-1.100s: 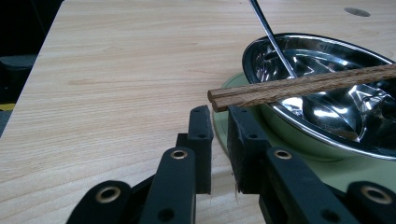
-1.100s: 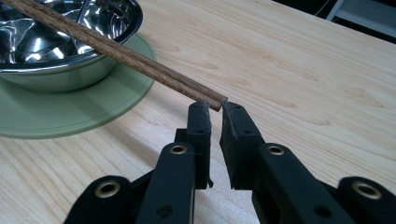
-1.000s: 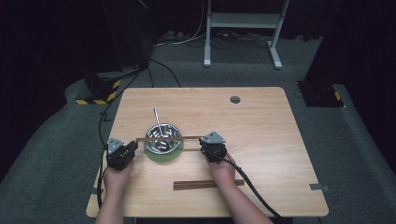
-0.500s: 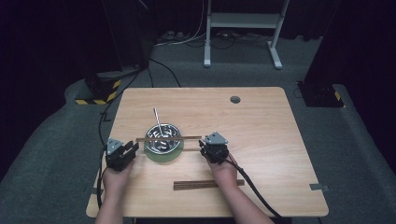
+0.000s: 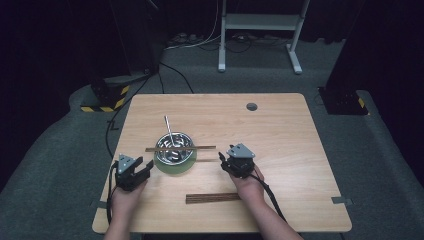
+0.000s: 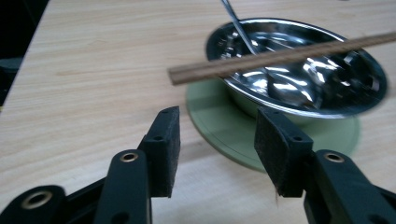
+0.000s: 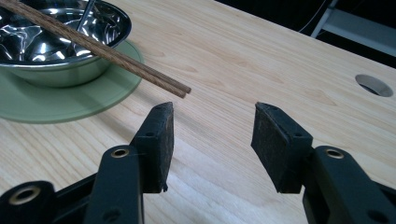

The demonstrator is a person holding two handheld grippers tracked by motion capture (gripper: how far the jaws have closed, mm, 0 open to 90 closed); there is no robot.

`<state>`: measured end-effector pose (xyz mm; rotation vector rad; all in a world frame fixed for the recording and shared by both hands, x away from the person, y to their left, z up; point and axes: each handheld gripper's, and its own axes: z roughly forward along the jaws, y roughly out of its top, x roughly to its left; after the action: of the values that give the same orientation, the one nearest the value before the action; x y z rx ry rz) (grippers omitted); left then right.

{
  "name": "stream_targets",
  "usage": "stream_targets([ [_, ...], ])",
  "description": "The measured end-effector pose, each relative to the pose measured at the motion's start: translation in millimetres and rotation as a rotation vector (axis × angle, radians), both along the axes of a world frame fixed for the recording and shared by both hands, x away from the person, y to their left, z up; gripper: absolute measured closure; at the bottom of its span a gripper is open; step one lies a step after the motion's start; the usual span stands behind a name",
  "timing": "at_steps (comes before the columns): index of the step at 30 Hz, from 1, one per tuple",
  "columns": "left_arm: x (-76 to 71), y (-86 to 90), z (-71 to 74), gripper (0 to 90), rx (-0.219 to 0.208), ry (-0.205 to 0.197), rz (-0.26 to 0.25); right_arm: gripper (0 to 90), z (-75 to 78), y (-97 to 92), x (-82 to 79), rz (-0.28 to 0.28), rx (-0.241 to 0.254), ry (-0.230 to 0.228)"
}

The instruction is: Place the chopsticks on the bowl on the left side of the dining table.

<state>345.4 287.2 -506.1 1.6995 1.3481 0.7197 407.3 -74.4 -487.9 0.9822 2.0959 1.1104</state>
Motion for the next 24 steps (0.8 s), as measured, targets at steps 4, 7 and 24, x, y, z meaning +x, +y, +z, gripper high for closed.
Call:
stream_targets([
  [4, -10.8, -9.7, -1.2, 47.5, -0.003, 0.019, -0.043, 45.6, -1.8, -10.2, -4.5, -0.004, 0.007, -0.001],
  [7, -19.3, -18.1, -3.3, 45.2, 0.013, 0.038, -0.071, 43.9, -4.1, -17.8, -7.0, -0.003, 0.003, -0.004],
  [24, -33.3, -36.3, -21.5, 36.0, 0.075, 0.165, -0.109, 37.0, -17.3, -132.8, -24.1, -0.137, -0.041, 0.082],
])
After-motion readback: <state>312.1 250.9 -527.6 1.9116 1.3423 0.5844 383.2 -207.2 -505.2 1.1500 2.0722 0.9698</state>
